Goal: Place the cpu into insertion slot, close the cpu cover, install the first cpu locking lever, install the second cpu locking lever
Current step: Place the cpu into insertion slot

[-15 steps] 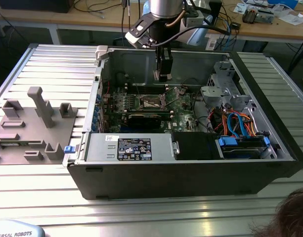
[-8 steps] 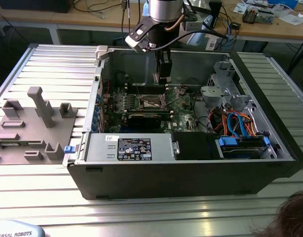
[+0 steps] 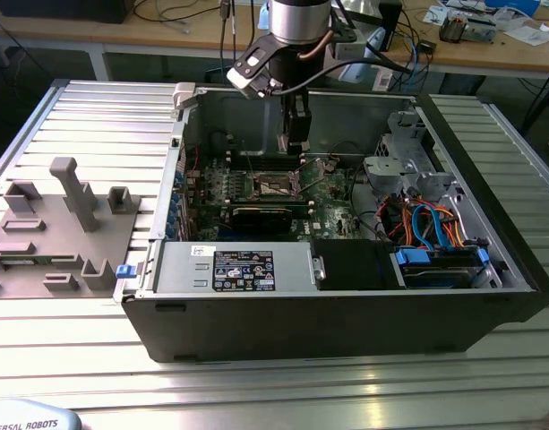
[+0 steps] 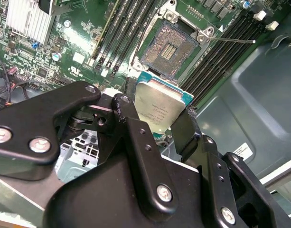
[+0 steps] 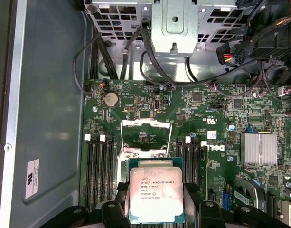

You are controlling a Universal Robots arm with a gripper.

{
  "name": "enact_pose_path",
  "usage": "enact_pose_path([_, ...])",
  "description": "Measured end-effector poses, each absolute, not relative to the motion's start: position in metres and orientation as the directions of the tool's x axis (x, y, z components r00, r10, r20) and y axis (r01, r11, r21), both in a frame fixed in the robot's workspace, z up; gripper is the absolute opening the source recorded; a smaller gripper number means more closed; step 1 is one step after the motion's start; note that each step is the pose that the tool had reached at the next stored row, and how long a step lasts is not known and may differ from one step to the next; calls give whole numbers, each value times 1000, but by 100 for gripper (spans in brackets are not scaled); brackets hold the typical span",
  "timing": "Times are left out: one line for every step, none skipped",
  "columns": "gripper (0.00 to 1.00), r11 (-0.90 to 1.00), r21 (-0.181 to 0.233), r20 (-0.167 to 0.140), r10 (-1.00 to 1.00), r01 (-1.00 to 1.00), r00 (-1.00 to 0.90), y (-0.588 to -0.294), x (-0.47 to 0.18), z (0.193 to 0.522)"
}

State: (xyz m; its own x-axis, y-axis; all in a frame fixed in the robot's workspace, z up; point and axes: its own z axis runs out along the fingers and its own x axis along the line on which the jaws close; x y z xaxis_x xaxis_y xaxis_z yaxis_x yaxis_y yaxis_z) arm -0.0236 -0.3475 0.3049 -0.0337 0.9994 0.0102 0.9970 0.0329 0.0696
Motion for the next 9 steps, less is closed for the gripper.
enact_pose_path([54,33,70,10,999,997,-34,-347,-24,301])
enact_pose_path([54,33,70,10,999,997,-34,-347,-24,299])
enact_pose_path([54,33,70,10,999,997,-34,-347,-24,299])
enact_pose_path([54,33,70,10,999,997,-34,-347,-24,299])
enact_pose_path([54,33,70,10,999,997,-34,-347,-24,299])
enact_pose_path([54,33,70,10,999,997,-34,-347,-24,299])
enact_pose_path([54,33,70,10,999,997,-34,-347,-24,297])
enact_pose_path([54,33,70,10,999,997,-34,-347,-24,296])
enact_pose_path([54,33,70,10,999,997,-34,-347,-24,296])
